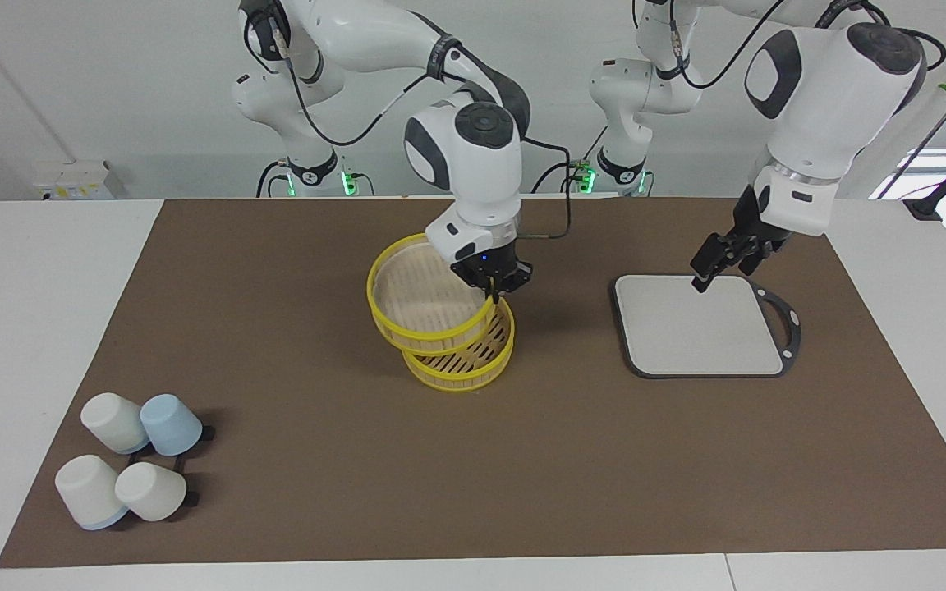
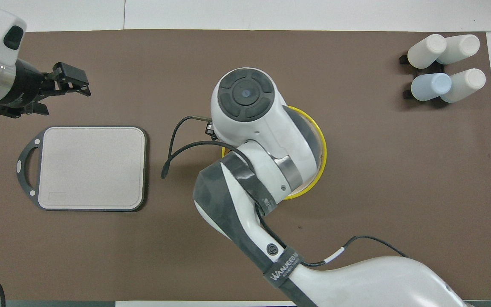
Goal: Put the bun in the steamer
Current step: 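Lower the lid onto the steamer with the right gripper while the left gripper withdraws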
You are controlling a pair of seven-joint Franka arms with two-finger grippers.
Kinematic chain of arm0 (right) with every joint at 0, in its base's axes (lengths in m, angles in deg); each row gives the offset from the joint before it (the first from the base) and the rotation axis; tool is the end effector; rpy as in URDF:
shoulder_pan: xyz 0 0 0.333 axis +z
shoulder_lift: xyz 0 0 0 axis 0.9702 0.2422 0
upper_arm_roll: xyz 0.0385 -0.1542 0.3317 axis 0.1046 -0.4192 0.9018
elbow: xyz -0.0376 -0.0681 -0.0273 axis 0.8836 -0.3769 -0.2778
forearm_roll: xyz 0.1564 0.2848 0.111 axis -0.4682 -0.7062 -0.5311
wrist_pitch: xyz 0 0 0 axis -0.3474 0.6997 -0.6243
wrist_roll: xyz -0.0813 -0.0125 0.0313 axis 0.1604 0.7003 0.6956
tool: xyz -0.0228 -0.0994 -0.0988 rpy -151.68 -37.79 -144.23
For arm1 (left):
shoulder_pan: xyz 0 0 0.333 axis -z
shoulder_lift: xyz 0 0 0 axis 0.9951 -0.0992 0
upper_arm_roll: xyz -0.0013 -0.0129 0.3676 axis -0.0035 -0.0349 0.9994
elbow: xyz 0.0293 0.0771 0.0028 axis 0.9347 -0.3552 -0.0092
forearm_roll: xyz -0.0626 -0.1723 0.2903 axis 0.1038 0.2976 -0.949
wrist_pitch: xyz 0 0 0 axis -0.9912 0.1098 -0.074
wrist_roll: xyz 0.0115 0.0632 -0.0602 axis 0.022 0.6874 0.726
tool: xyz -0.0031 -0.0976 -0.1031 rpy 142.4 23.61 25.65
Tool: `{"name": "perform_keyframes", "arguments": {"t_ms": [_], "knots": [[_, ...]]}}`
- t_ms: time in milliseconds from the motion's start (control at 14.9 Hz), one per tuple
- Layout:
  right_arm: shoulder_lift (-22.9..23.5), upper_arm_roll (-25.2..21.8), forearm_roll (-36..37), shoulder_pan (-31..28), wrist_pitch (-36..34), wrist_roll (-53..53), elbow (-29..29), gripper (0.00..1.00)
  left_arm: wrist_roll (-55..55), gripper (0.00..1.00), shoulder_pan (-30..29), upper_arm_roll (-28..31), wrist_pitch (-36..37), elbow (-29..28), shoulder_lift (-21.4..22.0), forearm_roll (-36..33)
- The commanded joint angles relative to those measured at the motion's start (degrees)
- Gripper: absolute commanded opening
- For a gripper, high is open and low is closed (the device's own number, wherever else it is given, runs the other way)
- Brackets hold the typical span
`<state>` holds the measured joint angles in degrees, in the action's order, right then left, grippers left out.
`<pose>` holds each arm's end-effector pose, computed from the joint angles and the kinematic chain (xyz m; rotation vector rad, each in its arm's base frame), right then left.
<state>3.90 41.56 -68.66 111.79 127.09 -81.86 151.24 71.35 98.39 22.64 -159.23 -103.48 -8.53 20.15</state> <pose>0.5495 0.4192 0.4738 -3.0411 0.4380 -0.0014 0.5546 -0.0796 0.6168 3.0185 0.4510 0.0893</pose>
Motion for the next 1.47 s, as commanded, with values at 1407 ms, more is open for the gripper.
{"name": "perform_keyframes", "arguments": {"t_ms": [1407], "knots": [[2.1, 0.2, 2.5, 0.6, 9.3, -1.6, 5.3, 0.0, -18.1, 1.0, -12.1, -6.1, 12.1, -2.5, 9.8, -4.8]]}}
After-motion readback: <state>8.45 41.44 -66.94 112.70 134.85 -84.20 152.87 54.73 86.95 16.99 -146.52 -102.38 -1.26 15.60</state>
